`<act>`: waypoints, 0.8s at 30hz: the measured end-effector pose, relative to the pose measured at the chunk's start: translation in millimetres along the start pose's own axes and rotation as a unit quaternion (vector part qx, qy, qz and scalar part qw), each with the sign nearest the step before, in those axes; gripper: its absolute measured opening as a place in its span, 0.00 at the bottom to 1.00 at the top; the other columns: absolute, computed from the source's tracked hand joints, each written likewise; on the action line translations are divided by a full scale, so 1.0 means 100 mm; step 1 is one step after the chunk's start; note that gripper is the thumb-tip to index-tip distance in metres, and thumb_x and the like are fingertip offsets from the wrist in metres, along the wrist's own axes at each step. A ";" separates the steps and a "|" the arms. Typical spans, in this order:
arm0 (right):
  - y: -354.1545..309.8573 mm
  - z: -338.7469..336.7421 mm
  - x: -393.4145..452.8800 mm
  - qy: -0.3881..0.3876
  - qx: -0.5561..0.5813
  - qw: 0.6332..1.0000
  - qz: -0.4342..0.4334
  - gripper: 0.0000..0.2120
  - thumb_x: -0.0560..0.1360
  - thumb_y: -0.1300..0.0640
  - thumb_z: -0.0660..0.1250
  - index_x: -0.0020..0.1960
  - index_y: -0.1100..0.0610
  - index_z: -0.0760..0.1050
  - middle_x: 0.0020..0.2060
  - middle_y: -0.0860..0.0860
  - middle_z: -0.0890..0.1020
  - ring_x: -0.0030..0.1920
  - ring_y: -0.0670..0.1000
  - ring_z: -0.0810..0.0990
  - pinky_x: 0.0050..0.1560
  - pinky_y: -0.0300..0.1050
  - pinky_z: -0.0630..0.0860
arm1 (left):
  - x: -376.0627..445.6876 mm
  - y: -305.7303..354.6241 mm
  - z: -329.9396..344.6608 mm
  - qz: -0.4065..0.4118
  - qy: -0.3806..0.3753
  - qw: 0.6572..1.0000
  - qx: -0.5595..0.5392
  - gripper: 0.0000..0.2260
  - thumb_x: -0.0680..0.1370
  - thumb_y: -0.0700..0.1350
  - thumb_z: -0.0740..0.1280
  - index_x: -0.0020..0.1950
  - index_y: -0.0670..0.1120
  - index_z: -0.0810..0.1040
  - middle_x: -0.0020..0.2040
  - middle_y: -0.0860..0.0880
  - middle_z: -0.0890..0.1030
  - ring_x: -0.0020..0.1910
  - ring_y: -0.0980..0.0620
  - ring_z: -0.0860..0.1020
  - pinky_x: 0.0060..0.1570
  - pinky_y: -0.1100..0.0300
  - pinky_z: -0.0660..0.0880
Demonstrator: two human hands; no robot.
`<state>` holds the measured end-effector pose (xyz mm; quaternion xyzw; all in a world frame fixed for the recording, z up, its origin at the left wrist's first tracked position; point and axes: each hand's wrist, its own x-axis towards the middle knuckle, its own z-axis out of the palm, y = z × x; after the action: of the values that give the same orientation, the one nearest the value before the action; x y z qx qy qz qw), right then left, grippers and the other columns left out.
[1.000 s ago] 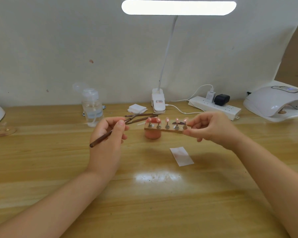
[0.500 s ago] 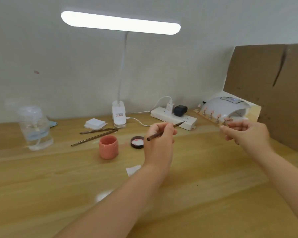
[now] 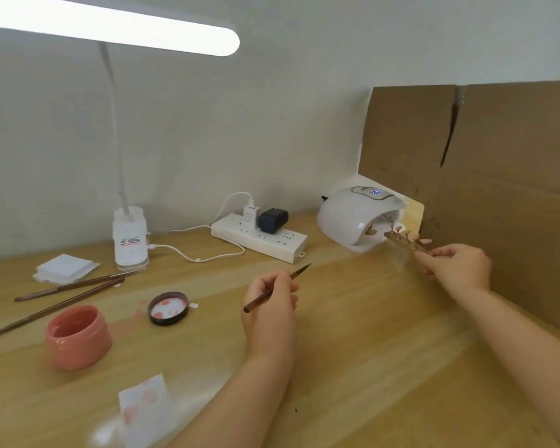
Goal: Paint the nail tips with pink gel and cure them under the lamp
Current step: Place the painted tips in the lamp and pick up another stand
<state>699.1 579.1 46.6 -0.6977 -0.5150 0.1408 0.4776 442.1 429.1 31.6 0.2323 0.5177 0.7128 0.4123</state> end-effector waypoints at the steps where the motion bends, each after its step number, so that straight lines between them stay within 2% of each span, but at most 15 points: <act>1: 0.02 0.07 0.08 0.000 0.004 1.000 0.005 0.07 0.67 0.52 0.76 0.37 0.54 0.80 0.29 0.52 0.83 0.26 0.44 0.80 0.44 0.45 0.78 | 0.02 -0.01 0.00 -0.003 0.012 1.000 -0.011 0.04 0.78 0.45 0.67 0.45 0.47 0.80 0.34 0.55 0.83 0.31 0.61 0.77 0.34 0.67 0.74; 3: 0.03 0.21 0.21 0.000 0.023 1.000 0.019 0.08 0.67 0.52 0.75 0.39 0.56 0.81 0.29 0.53 0.83 0.24 0.42 0.78 0.45 0.44 0.79 | 0.04 -0.03 0.01 0.001 0.030 0.999 -0.033 0.04 0.79 0.44 0.67 0.45 0.47 0.80 0.35 0.53 0.83 0.34 0.59 0.78 0.39 0.64 0.74; 7: 0.00 0.48 0.46 -0.026 0.050 0.998 0.030 0.08 0.69 0.56 0.75 0.41 0.61 0.81 0.27 0.54 0.81 0.19 0.39 0.75 0.29 0.37 0.76 | 0.09 -0.05 0.03 0.008 0.044 0.997 -0.062 0.04 0.79 0.41 0.67 0.46 0.44 0.80 0.34 0.52 0.82 0.33 0.57 0.77 0.39 0.62 0.74; 9: 0.00 0.58 0.59 -0.042 0.053 0.997 0.039 0.08 0.70 0.59 0.75 0.43 0.63 0.80 0.25 0.54 0.80 0.17 0.40 0.73 0.28 0.35 0.75 | 0.09 -0.07 0.02 0.010 0.040 0.997 -0.066 0.04 0.79 0.41 0.67 0.45 0.45 0.80 0.33 0.52 0.82 0.32 0.59 0.77 0.38 0.62 0.74; 10: 0.00 0.62 0.64 -0.044 0.046 0.997 0.037 0.09 0.70 0.59 0.75 0.43 0.64 0.80 0.24 0.54 0.80 0.16 0.40 0.73 0.32 0.34 0.76 | 0.10 -0.08 0.02 0.012 0.036 0.997 -0.065 0.04 0.79 0.41 0.67 0.45 0.45 0.80 0.33 0.53 0.82 0.31 0.60 0.77 0.38 0.62 0.73; 12: 0.02 0.70 0.74 -0.049 0.015 0.998 0.023 0.10 0.70 0.56 0.74 0.41 0.64 0.82 0.29 0.57 0.82 0.17 0.41 0.73 0.52 0.39 0.77 | 0.09 -0.09 0.02 0.016 0.030 0.998 -0.060 0.04 0.78 0.41 0.67 0.45 0.45 0.80 0.33 0.53 0.82 0.31 0.60 0.77 0.39 0.61 0.73; 13: 0.03 0.74 0.78 -0.052 -0.011 0.999 0.012 0.10 0.70 0.54 0.74 0.37 0.61 0.82 0.30 0.57 0.83 0.18 0.42 0.73 0.59 0.40 0.72 | 0.09 -0.10 0.03 0.017 0.029 0.998 -0.057 0.04 0.78 0.41 0.67 0.45 0.45 0.80 0.33 0.53 0.82 0.31 0.60 0.77 0.39 0.61 0.73; 14: 0.04 0.77 0.81 -0.053 -0.040 0.998 0.003 0.12 0.70 0.52 0.74 0.34 0.59 0.82 0.30 0.56 0.83 0.20 0.44 0.74 0.58 0.38 0.70 | 0.09 -0.10 0.03 0.017 0.028 0.998 -0.055 0.04 0.78 0.41 0.67 0.45 0.45 0.81 0.33 0.53 0.82 0.31 0.60 0.77 0.38 0.62 0.73; 16: 0.07 0.82 0.85 -0.062 -0.085 0.994 -0.012 0.15 0.69 0.49 0.73 0.31 0.59 0.81 0.30 0.56 0.83 0.26 0.51 0.75 0.42 0.40 0.71 | 0.09 -0.11 0.03 0.017 0.029 0.998 -0.053 0.05 0.78 0.41 0.67 0.44 0.45 0.81 0.32 0.53 0.82 0.31 0.60 0.77 0.38 0.62 0.73; 18: 0.08 0.86 0.87 -0.078 -0.111 0.990 -0.030 0.14 0.70 0.48 0.74 0.34 0.59 0.82 0.34 0.57 0.84 0.35 0.57 0.78 0.38 0.43 0.70 | 0.09 -0.10 0.03 0.016 0.029 0.998 -0.051 0.05 0.78 0.41 0.67 0.44 0.46 0.81 0.32 0.52 0.82 0.31 0.59 0.77 0.38 0.62 0.73; 21: 0.03 0.92 0.89 -0.116 -0.130 0.984 -0.038 0.15 0.70 0.46 0.74 0.43 0.60 0.83 0.43 0.58 0.84 0.43 0.58 0.79 0.44 0.45 0.72 | 0.09 -0.10 0.03 0.013 0.030 0.998 -0.047 0.06 0.78 0.41 0.67 0.43 0.47 0.81 0.32 0.52 0.82 0.31 0.60 0.77 0.37 0.63 0.73; 24: -0.02 0.94 0.92 -0.135 -0.120 0.983 -0.033 0.16 0.69 0.48 0.76 0.51 0.58 0.83 0.49 0.55 0.84 0.51 0.57 0.80 0.53 0.45 0.73 | 0.09 -0.10 0.03 0.009 0.031 0.998 -0.046 0.05 0.78 0.41 0.67 0.44 0.46 0.81 0.33 0.52 0.83 0.31 0.61 0.77 0.33 0.67 0.74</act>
<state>672.8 706.5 27.8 -0.7073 -0.6107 0.1546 0.3206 443.1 439.3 22.1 0.1961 0.4946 0.7464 0.3997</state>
